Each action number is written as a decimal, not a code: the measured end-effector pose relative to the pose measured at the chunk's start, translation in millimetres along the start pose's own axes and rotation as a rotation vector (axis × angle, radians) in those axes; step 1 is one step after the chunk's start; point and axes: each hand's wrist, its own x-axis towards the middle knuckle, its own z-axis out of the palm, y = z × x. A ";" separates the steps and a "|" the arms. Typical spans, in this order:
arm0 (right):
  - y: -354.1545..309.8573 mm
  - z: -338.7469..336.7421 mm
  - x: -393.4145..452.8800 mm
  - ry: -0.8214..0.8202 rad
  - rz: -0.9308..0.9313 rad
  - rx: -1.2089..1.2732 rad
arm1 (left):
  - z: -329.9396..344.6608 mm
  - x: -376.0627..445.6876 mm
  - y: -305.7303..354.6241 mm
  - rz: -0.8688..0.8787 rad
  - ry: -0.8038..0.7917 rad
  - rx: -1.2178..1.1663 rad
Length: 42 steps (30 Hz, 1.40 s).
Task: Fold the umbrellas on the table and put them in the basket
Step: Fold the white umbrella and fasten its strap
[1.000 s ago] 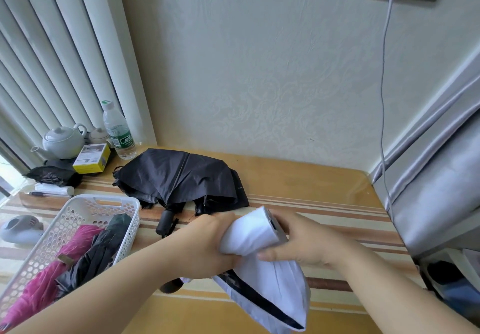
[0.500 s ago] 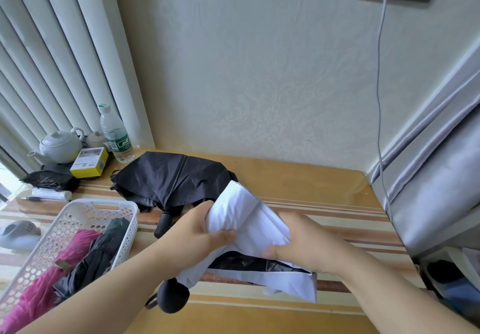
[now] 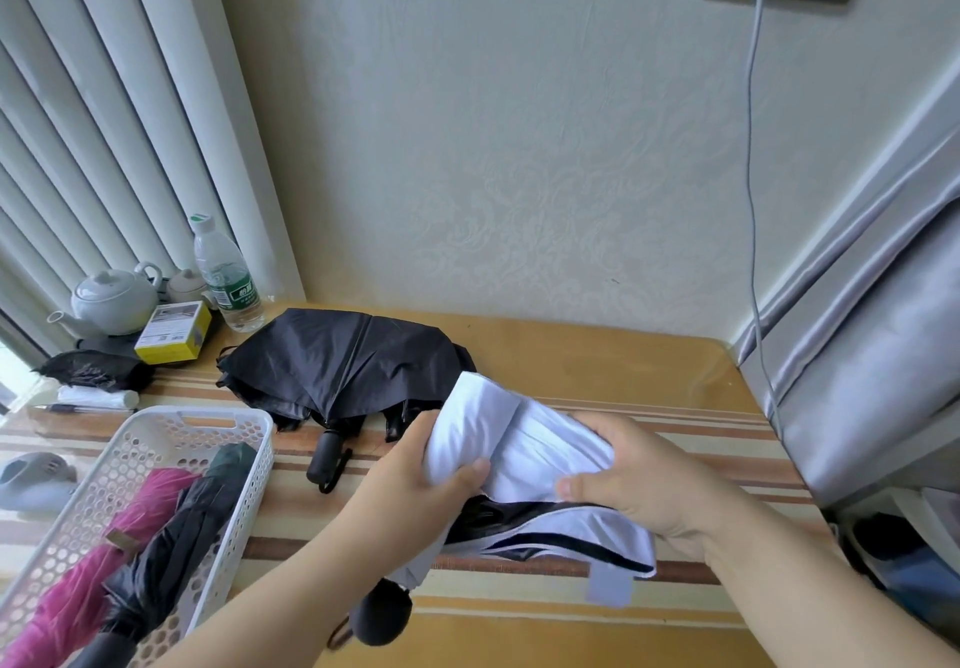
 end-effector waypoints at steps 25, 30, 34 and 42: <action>4.1 2.0 -1.5 -0.050 -0.075 0.531 | -11.1 -11.0 3.3 -0.019 -0.417 -0.520; -1.2 1.2 0.9 -0.010 -0.075 0.435 | -10.8 -5.1 14.7 0.054 -0.347 -0.330; -7.5 10.6 7.0 0.082 -0.027 0.264 | -3.7 -0.9 20.2 0.240 -0.185 0.169; -21.5 25.1 11.7 0.203 0.050 0.492 | 29.4 -2.0 11.6 0.364 0.070 0.694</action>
